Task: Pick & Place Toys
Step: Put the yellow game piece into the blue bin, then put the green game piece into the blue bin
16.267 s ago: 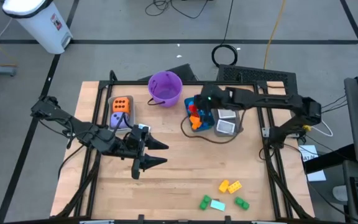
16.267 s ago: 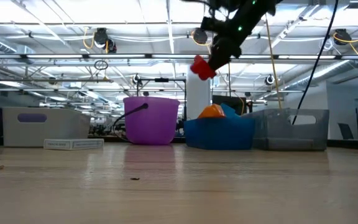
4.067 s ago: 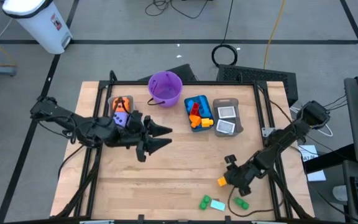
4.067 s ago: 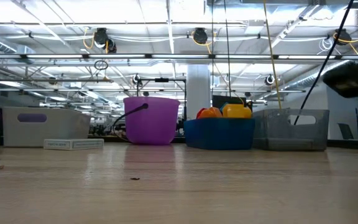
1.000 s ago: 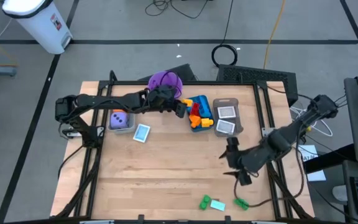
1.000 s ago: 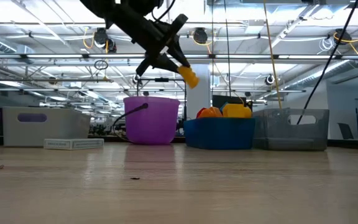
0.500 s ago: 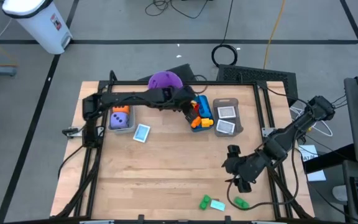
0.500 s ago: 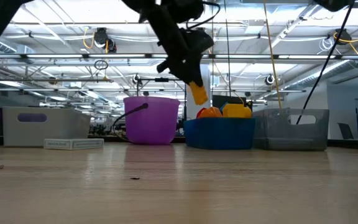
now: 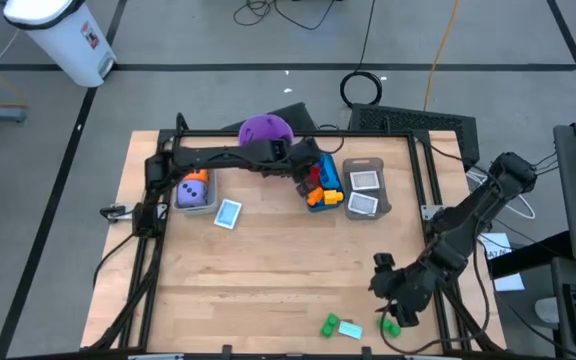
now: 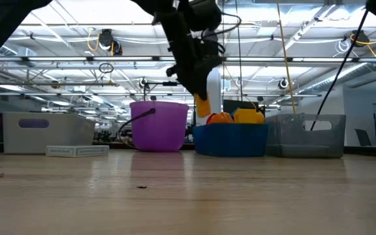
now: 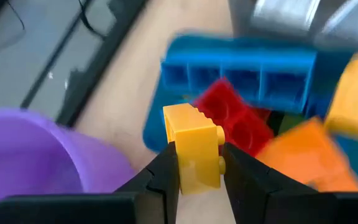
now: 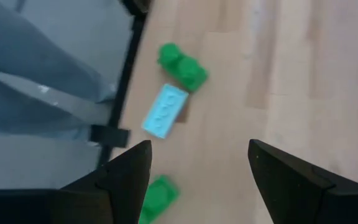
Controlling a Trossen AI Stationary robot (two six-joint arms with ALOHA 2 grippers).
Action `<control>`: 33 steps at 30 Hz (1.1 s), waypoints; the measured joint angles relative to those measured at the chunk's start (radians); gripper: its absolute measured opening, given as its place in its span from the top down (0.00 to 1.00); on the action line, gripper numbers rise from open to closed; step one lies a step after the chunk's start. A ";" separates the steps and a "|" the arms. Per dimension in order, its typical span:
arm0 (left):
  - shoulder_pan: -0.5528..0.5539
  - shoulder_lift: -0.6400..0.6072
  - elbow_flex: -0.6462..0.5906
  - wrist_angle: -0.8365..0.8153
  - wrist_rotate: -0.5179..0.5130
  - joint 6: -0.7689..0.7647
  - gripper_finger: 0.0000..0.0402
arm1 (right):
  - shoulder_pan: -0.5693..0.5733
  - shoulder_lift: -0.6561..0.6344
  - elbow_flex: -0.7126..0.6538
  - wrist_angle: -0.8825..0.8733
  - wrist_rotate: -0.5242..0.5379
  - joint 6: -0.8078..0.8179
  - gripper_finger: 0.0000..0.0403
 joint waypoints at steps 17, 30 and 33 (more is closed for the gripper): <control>0.009 0.080 -0.001 0.000 0.030 -0.012 0.57 | 0.019 0.036 -0.055 0.162 -0.091 -0.060 0.40; 0.006 0.063 0.040 -0.029 0.057 -0.054 0.27 | 0.069 0.176 -0.055 0.289 -0.192 -0.100 0.41; -0.001 0.063 0.096 -0.089 0.088 -0.065 0.25 | 0.092 0.191 -0.055 0.316 -0.191 -0.107 0.41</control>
